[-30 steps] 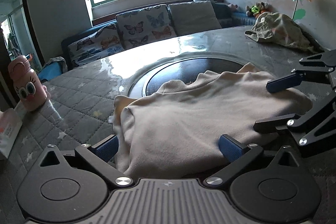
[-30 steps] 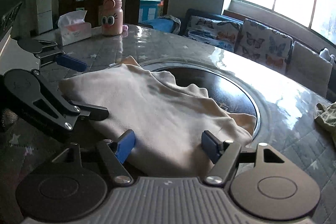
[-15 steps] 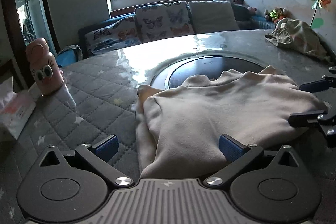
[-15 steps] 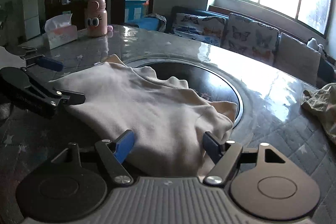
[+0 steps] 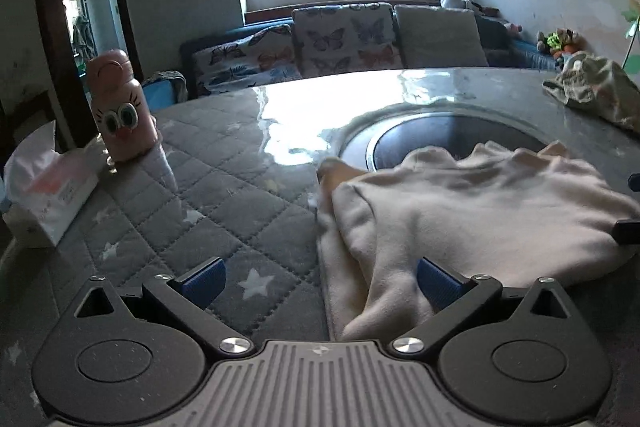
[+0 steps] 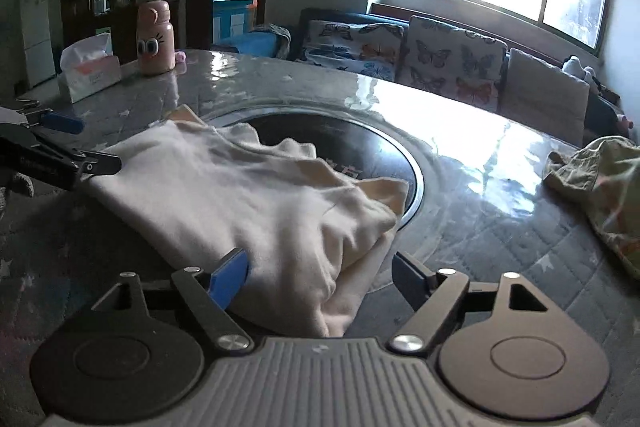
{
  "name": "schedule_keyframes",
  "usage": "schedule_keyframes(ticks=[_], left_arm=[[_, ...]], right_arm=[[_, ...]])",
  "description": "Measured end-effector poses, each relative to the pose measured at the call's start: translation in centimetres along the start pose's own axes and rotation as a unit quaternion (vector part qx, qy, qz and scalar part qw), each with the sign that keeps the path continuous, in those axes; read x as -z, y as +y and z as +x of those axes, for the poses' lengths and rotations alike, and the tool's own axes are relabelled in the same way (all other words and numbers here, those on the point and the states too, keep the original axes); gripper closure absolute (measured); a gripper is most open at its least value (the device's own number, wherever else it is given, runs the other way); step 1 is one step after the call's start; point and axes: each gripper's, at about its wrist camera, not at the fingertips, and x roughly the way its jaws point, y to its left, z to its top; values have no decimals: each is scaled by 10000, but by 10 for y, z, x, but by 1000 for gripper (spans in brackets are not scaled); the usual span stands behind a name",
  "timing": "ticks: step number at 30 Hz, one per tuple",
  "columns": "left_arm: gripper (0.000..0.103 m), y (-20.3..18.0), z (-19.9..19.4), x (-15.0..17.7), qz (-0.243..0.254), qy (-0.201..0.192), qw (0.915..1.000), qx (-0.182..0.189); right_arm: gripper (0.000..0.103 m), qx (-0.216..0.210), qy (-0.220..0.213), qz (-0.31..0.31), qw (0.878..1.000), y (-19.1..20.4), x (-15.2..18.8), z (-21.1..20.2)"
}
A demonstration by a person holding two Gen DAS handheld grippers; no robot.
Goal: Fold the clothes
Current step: 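Move both open grippers back from the folded sweatshirt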
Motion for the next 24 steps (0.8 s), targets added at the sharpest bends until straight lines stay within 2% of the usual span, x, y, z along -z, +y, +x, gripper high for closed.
schedule_keyframes(ticks=[2,9,15,19,24], left_arm=[[0,4,-3,-3,-24,-80,9999,-57],[0,9,10,2,-64,85,9999,-75],[0,11,7,-13,-129,-6,9999,-68],[0,8,23,-11,-35,187,9997,-140],[0,11,23,-13,-44,182,9998,-87]], right_arm=[[21,47,-32,32,10000,-4,-2,-3],[19,167,120,236,9995,-14,6,6],[16,180,22,177,9997,-19,-10,4],[16,303,55,238,9992,-23,-15,19],[13,303,147,248,9991,-28,-13,25]])
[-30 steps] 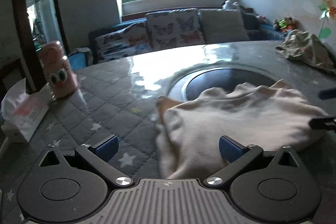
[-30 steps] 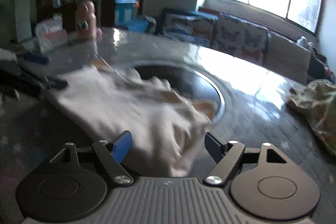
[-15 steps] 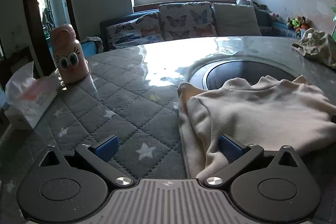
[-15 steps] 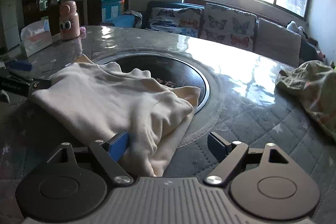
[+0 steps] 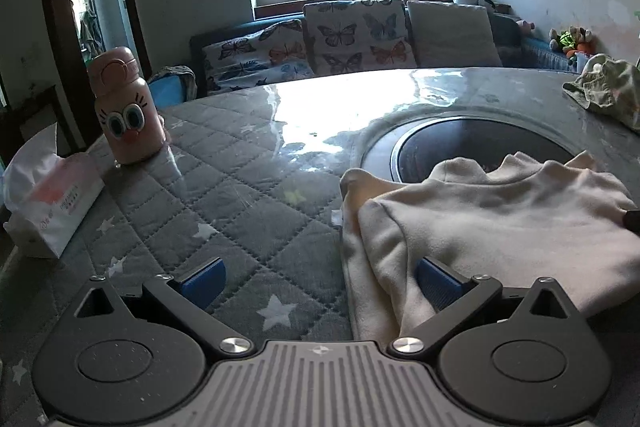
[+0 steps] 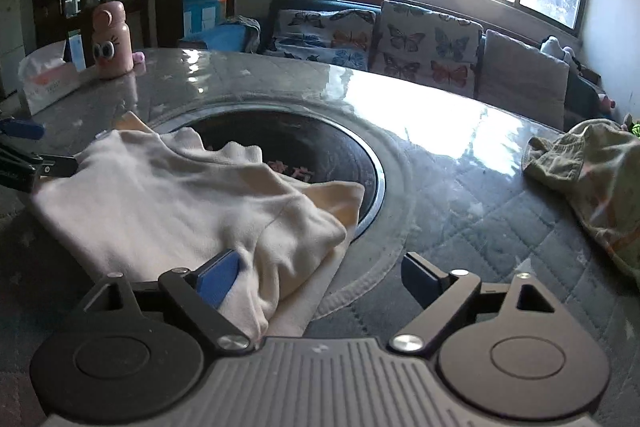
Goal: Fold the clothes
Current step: 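Move both open grippers back from the folded sweatshirt, then grasp the folded sweatshirt edge with the left gripper while the right gripper grasps it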
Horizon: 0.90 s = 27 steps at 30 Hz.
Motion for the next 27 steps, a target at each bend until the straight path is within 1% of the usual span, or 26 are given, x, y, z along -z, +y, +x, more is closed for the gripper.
schedule_keyframes(ticks=[2,4,5,6,8,10,13,14,16,18,19,20,21,22,23,27], left_arm=[[0,0,0,-5,-9,-39,10000,12],[0,-1,2,-9,-9,-72,10000,16],[0,-1,4,-11,-8,-69,10000,20],[0,-2,6,-12,-3,-50,10000,24],[0,-4,12,-13,23,-1,10000,26],[0,-5,18,-11,62,67,10000,27],[0,-3,18,-12,14,90,9999,109],[2,-3,17,-13,-11,90,9998,153],[10,-2,16,-15,-76,107,9996,267],[21,-1,17,-16,-186,190,9986,451],[24,0,19,-17,-238,234,9981,523],[28,0,20,-17,-286,274,9975,590],[33,1,21,-17,-334,313,9968,657],[35,1,22,-17,-364,338,9963,708],[40,1,22,-17,-388,359,9958,753],[53,-3,21,-17,-347,385,9946,898]], right_arm=[[15,53,-126,-48,9999,-1,-7,-4],[16,110,-163,-84,9998,-2,-12,-1],[21,166,-144,-94,9997,-3,-14,3],[29,214,-108,-100,9997,-4,-15,9],[36,272,48,-102,9996,-7,-14,21],[36,320,170,-80,9993,-9,-11,30],[36,182,129,102,9997,-15,-14,26],[37,111,120,170,9997,-17,-15,25],[37,-153,126,332,9993,-20,-18,21],[42,-375,184,522,9978,-24,-19,23],[43,-477,229,647,9965,-26,-19,25],[49,-575,286,813,9946,-29,-18,27],[51,-651,326,951,9928,-31,-17,30],[52,-688,344,1043,9916,-32,-16,31],[53,-724,362,1134,9902,-34,-16,33],[61,-837,397,1265,9876,-36,-13,36]])
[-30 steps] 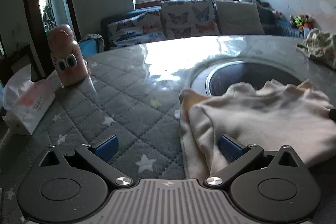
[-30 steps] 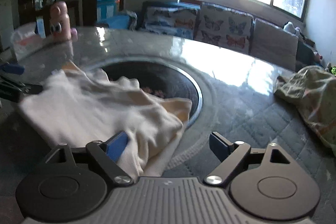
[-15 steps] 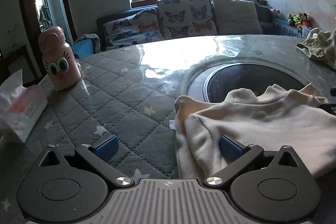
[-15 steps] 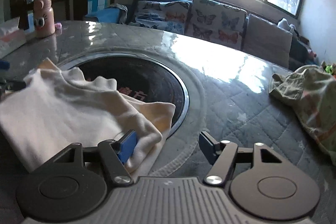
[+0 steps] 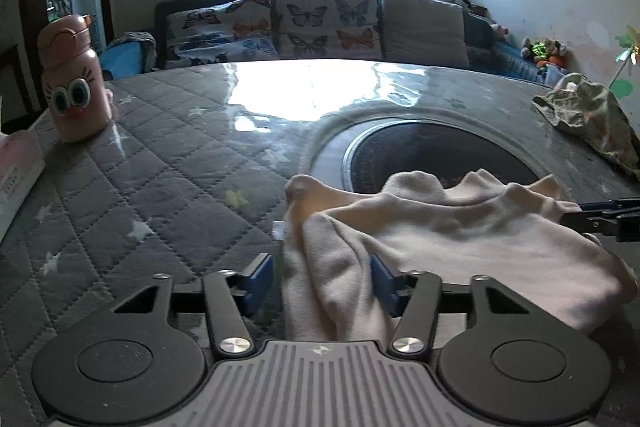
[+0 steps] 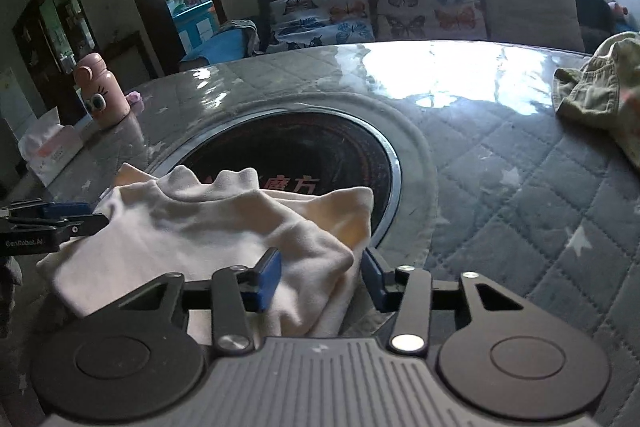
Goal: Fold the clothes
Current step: 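Grasp the folded sweatshirt edge with the left gripper while the right gripper grasps it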
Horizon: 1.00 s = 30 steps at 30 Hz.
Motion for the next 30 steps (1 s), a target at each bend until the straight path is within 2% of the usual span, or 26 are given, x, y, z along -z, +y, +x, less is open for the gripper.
schedule_keyframes(ticks=[2,6,12,19,22,24,27,30], left_arm=[[59,1,0,0,-60,21,9999,94],[58,2,-2,-2,-88,33,9999,112],[51,3,-9,-2,-181,6,9998,44],[51,9,-5,1,-407,146,9989,185],[54,10,-5,1,-441,159,9986,228],[62,10,-5,1,-476,168,9983,295],[69,8,-6,0,-430,154,9984,326],[69,7,-8,0,-412,144,9986,312]], right_arm=[[67,-41,10,36,10000,0,0,0],[72,-104,39,166,9998,-3,-1,0],[69,-170,40,420,9990,-9,-2,-2],[67,-245,34,587,9980,-9,-1,1],[76,-287,26,626,9976,-8,-1,3],[87,-284,11,681,9973,-8,-1,4],[90,-261,-16,727,9970,-9,-1,3],[91,-252,-51,761,9968,-9,-1,2]])
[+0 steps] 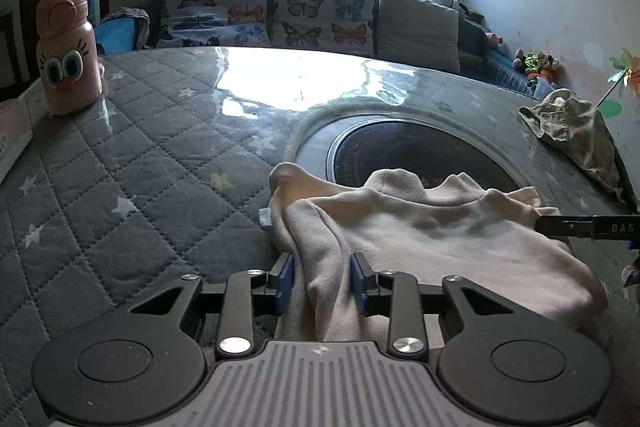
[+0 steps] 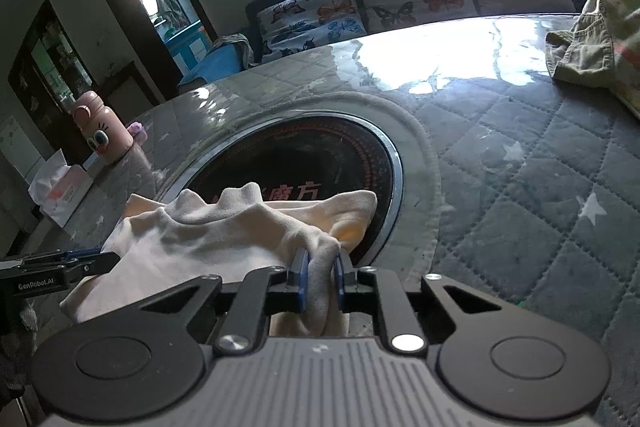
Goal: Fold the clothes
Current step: 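Grasp the folded sweatshirt edge with the left gripper while the right gripper grasps it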
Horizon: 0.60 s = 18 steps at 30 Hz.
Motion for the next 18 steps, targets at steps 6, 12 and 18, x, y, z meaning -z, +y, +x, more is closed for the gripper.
schedule_keyframes(ticks=[6,12,18], left_arm=[[59,1,-3,0,20,-31,9999,-102],[54,3,-1,0,-31,15,9999,-111],[62,6,2,0,-157,21,9999,1]], right_arm=[[82,82,-20,30,10000,-2,0,1],[80,85,-58,103,9999,-4,1,2],[91,-21,-13,106,9999,-1,3,4]])
